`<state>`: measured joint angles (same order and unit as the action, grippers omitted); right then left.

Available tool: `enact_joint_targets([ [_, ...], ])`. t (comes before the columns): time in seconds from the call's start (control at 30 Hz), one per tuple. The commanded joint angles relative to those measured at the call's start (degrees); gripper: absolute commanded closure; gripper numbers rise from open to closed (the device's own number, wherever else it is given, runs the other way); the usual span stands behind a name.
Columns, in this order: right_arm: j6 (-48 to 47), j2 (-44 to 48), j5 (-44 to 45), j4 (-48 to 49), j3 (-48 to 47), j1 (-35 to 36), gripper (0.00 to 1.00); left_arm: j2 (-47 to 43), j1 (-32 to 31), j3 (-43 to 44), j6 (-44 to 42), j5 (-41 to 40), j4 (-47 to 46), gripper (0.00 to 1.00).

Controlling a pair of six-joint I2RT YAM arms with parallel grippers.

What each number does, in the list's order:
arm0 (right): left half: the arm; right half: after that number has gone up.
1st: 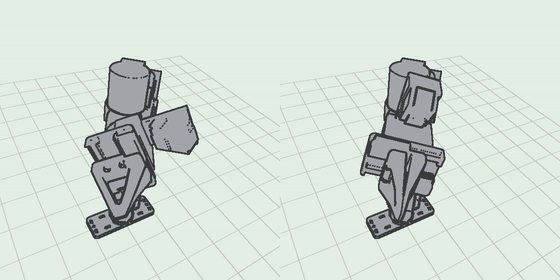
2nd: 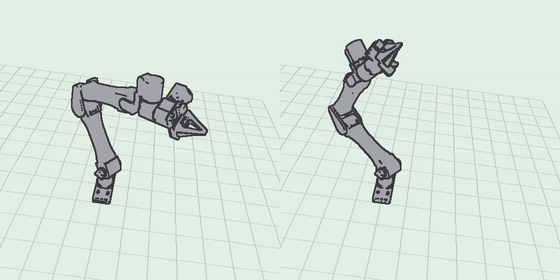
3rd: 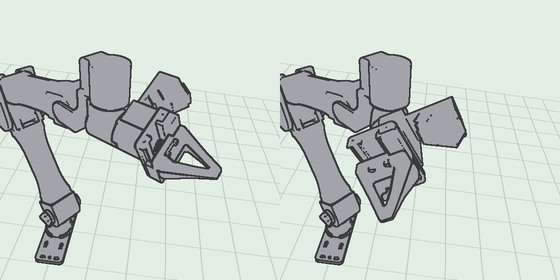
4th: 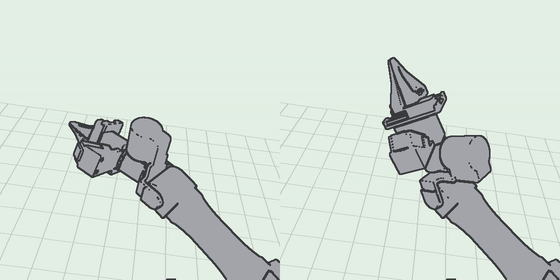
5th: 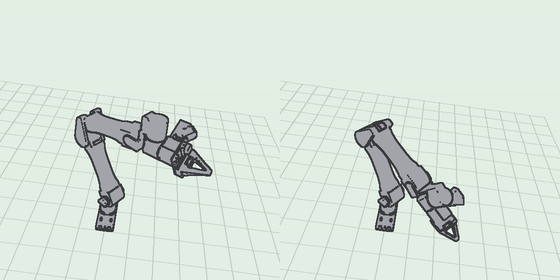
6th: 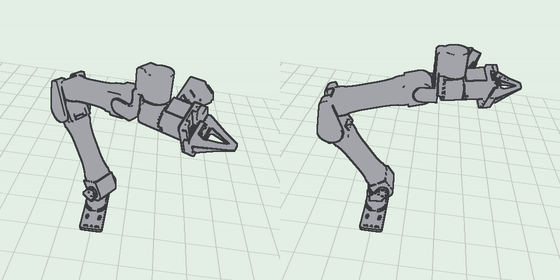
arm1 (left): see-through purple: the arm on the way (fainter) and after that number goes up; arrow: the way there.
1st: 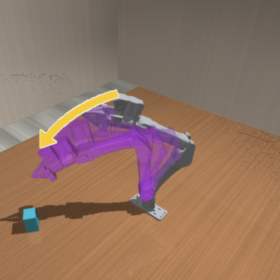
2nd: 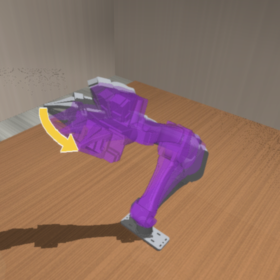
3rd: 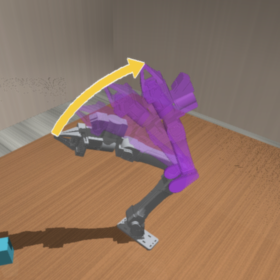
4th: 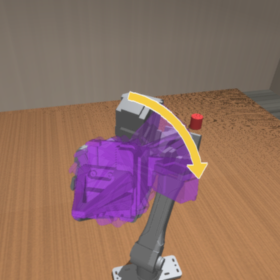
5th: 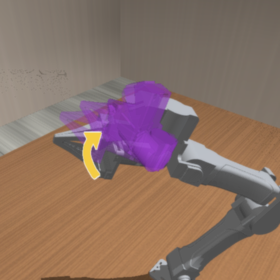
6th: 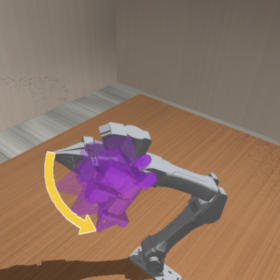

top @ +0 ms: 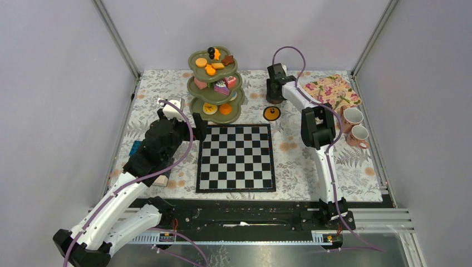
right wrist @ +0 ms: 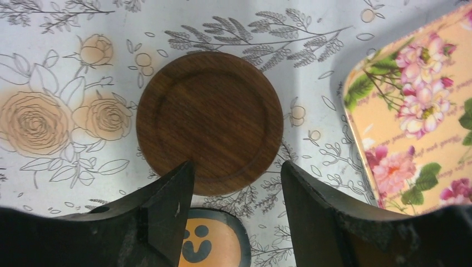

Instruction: Serve the afternoon tea

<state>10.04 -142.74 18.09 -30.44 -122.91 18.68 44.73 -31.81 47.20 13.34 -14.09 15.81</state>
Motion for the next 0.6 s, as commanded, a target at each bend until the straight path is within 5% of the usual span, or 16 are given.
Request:
enact_joint_targets([
  [0.0,-1.84,-1.65,-5.62,-1.96,0.33,0.35,0.33,-0.93,-0.14,0.26,0.19,0.35,-2.02,0.01],
  [0.57,7.01,-2.66,-22.38,4.55,2.50,-4.61,0.31,-1.27,-0.17,0.09,0.02,-0.34,-1.76,0.01],
])
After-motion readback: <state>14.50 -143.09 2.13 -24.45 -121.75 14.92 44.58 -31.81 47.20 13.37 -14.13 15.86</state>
